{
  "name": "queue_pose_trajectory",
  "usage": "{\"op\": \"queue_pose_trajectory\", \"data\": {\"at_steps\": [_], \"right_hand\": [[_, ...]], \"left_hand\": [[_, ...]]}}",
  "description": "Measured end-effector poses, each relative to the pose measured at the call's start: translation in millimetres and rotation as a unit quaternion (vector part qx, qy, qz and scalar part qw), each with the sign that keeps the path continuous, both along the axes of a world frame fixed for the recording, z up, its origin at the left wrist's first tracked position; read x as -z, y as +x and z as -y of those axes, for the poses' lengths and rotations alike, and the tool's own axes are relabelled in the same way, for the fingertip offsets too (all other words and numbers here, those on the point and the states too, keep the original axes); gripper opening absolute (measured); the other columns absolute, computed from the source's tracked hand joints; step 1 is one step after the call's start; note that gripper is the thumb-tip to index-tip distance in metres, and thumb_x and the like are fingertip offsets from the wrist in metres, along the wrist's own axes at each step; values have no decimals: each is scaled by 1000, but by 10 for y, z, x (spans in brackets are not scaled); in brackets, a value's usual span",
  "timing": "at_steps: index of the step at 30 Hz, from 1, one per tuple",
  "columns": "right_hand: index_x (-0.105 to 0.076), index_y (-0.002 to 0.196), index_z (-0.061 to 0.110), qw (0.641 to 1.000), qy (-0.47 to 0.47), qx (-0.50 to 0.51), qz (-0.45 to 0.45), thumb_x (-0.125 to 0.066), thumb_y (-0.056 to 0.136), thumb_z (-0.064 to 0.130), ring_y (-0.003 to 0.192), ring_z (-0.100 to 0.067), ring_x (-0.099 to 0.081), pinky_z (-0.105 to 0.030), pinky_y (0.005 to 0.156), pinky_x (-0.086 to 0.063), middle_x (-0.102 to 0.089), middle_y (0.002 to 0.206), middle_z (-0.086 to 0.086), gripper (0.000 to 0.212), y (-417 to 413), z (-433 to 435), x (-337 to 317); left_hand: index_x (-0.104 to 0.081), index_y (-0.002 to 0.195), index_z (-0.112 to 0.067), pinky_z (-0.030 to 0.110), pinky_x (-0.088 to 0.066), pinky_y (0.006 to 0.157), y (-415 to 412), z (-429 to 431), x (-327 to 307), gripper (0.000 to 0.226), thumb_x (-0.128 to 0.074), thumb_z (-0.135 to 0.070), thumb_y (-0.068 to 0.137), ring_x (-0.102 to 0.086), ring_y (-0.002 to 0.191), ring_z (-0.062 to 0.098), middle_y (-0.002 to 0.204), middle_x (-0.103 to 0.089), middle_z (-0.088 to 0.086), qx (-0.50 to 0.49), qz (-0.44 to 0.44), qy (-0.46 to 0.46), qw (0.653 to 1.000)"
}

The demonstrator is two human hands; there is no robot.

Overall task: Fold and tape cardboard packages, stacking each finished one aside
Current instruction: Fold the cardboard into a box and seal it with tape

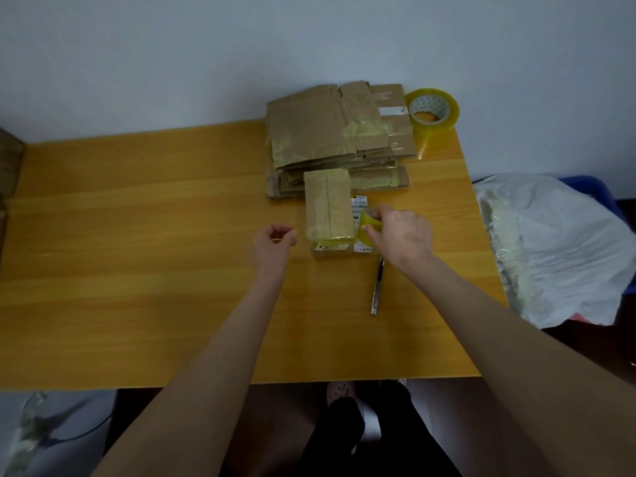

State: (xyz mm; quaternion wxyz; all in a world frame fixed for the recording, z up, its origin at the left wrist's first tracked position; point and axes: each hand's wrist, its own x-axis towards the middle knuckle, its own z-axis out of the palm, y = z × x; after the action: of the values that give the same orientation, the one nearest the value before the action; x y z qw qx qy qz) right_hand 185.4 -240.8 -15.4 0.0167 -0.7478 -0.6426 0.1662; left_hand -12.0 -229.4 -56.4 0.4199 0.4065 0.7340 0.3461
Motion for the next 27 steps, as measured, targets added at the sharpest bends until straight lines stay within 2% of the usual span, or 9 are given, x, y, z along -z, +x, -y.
{"op": "queue_pose_trajectory", "data": {"at_steps": [5, 8, 10, 12, 13, 16, 20, 23, 27], "right_hand": [[-54, 125, 19, 1000, -2, -9, -5, -47, 98, 42, 98, -26, -61, -34, 85, -39, -68, 103, -7, 36, -61, -82, 95], [-55, 124, 19, 1000, 4, -13, -10, -49, 97, 42, 96, -24, -62, -35, 87, -40, -68, 100, -5, 35, -68, -101, 129], [-55, 124, 20, 1000, 9, -17, -7, -50, 97, 42, 97, -24, -61, -35, 88, -40, -68, 101, -5, 35, -80, -105, 127], [-55, 124, 20, 1000, 13, -23, -5, -50, 97, 41, 99, -24, -61, -34, 88, -40, -67, 104, -5, 35, -104, -91, 113], [-56, 124, 19, 999, 15, -27, -7, -50, 97, 42, 99, -24, -61, -34, 88, -40, -67, 105, -5, 35, -128, -74, 104], [-57, 121, 17, 999, 18, -38, -26, -50, 97, 43, 98, -24, -62, -34, 85, -42, -68, 103, -6, 35, -240, -17, 52], [-58, 119, 19, 997, 11, -62, -45, -51, 96, 44, 101, -23, -60, -33, 87, -41, -67, 105, -5, 35, -489, 38, -23], [-58, 120, 20, 995, -8, -64, -81, -52, 95, 44, 101, -23, -61, -34, 84, -44, -68, 106, -4, 36, -666, 44, -43], [-59, 122, 20, 991, -56, -43, -117, -54, 94, 45, 100, -24, -61, -30, 70, -42, -67, 109, -5, 38, -683, -32, 23]], "left_hand": [[-63, 97, -12, 43, -54, 85, 116, -77, 101, 7, -62, -12, 90, -64, 81, 13, 92, -65, 1, 10, -3, -3, 1000], [-63, 97, -26, 41, -56, 84, 118, -65, 204, 11, -61, -16, 92, -65, 89, 12, 109, -62, 0, 20, 12, -7, 1000], [-61, 115, -40, 44, -54, 89, 97, -40, 255, 29, -62, -22, 91, -62, 106, 19, 129, -54, -2, 13, 27, -12, 999], [-39, 144, -30, 41, -49, 98, 82, -21, 222, 57, -61, -20, 92, -55, 119, 19, 137, -48, -1, 6, 22, -19, 1000], [-34, 146, -25, 38, -48, 99, 78, -14, 188, 58, -59, -17, 94, -54, 118, 16, 136, -50, 0, 6, 20, -19, 1000], [-59, 124, -20, 38, -52, 94, 49, 60, 118, 32, -48, -5, 97, -62, 104, 14, 116, -66, 4, 8, 59, 12, 998], [-61, 96, -21, 45, -56, 86, -177, 291, 145, 19, -49, -6, 96, -67, 92, 20, 97, -70, 5, -64, 7, 25, 998], [-65, 104, -17, 45, -54, 88, -356, 294, 94, 22, -47, -7, 97, -65, 95, 21, 101, -69, 5, -69, -35, 32, 996], [-52, 134, -6, 38, -44, 101, -432, 277, -24, 36, -37, -14, 102, -55, 117, 25, 131, -58, 11, 31, -157, 13, 987]]}}
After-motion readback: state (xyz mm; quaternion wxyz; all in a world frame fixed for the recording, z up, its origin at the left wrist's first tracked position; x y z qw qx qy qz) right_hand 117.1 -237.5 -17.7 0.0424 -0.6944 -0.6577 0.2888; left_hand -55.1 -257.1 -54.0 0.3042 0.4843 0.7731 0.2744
